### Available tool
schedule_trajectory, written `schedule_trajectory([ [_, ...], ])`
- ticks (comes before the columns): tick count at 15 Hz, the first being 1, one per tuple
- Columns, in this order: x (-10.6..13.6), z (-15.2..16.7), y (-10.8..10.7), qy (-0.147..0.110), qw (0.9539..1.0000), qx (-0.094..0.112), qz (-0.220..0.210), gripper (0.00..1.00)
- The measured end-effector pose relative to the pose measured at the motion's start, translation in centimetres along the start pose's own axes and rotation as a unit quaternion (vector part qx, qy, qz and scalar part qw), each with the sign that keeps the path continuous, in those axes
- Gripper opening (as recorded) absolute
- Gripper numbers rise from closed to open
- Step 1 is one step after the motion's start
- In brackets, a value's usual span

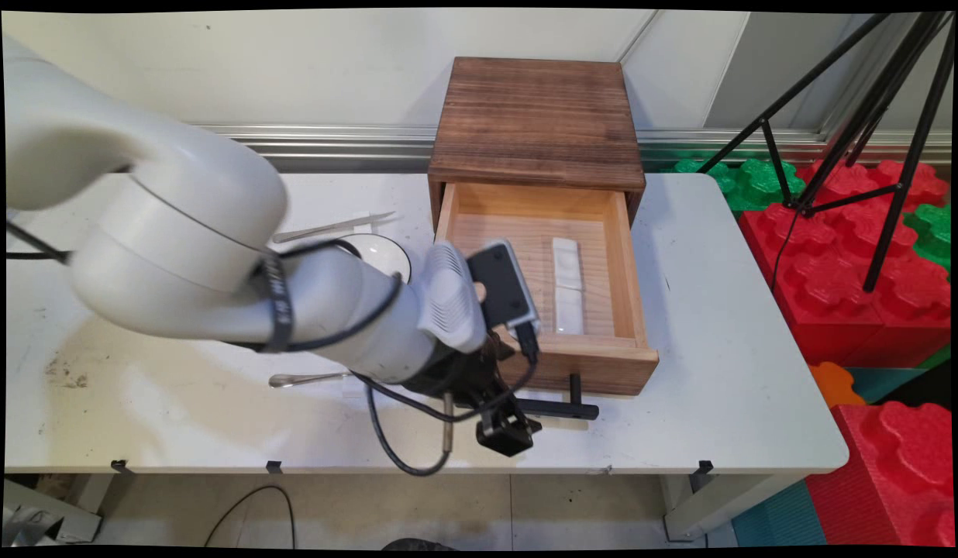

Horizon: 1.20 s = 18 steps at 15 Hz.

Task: Pick up the knife from the left of the white plate

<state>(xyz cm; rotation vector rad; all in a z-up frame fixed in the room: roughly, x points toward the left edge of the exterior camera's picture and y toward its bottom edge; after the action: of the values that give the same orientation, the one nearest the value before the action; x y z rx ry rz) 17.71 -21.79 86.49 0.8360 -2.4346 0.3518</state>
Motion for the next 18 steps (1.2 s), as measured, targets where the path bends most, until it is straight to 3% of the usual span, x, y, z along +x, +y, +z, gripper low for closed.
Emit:
schedule_trajectory([
  [10,-0.4,-8.6,-3.9,0.070,0.9975,-0.003,0.012,1.00],
  [18,-1.5,-13.9,-8.3,0.087,0.9960,-0.007,0.020,1.00],
])
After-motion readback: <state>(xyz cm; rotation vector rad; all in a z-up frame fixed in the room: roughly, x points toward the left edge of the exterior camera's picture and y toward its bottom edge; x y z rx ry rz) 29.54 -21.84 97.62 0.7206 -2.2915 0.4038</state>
